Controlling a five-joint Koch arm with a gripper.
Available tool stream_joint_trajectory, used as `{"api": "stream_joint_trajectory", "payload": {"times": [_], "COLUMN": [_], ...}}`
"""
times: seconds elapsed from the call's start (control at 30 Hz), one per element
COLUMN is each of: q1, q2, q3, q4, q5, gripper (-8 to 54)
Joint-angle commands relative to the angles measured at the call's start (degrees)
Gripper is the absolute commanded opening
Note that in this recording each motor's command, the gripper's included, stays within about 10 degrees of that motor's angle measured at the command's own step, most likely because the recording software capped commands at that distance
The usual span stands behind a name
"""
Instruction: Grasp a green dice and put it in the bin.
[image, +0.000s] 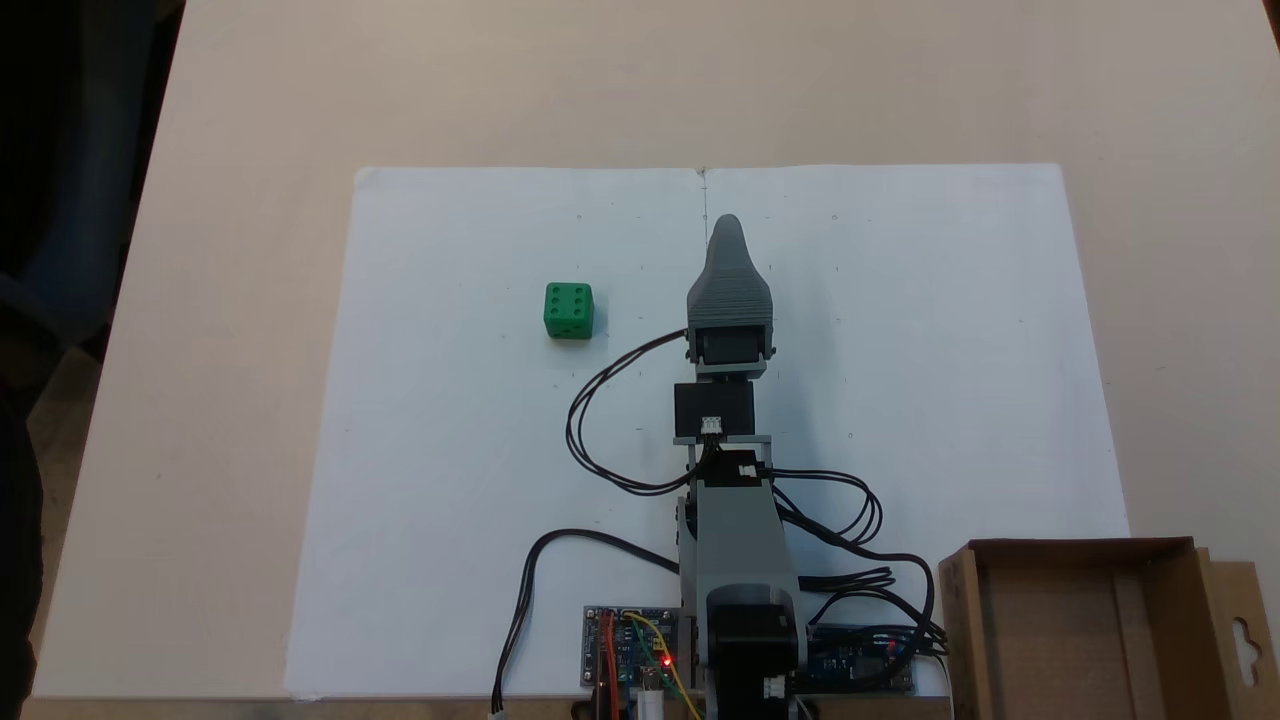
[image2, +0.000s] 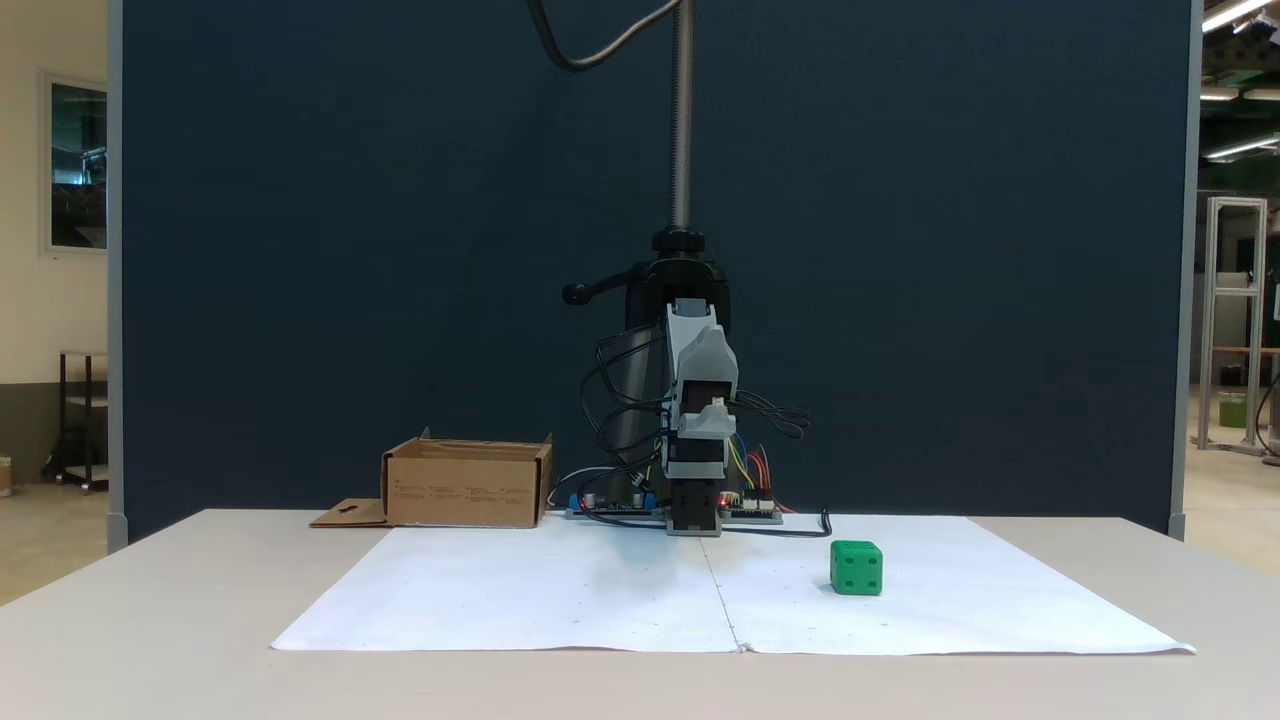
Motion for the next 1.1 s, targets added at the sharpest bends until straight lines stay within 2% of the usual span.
{"api": "stream_joint_trajectory", "payload": {"times": [0.0,1.07], "q1": [-1.58,-1.49], "q2": [6.33,6.42], "q3": [4.04,4.04], "q4": [10.00,10.81], "q5": [-3.78,-3.87], "gripper": [43.1,42.1]}}
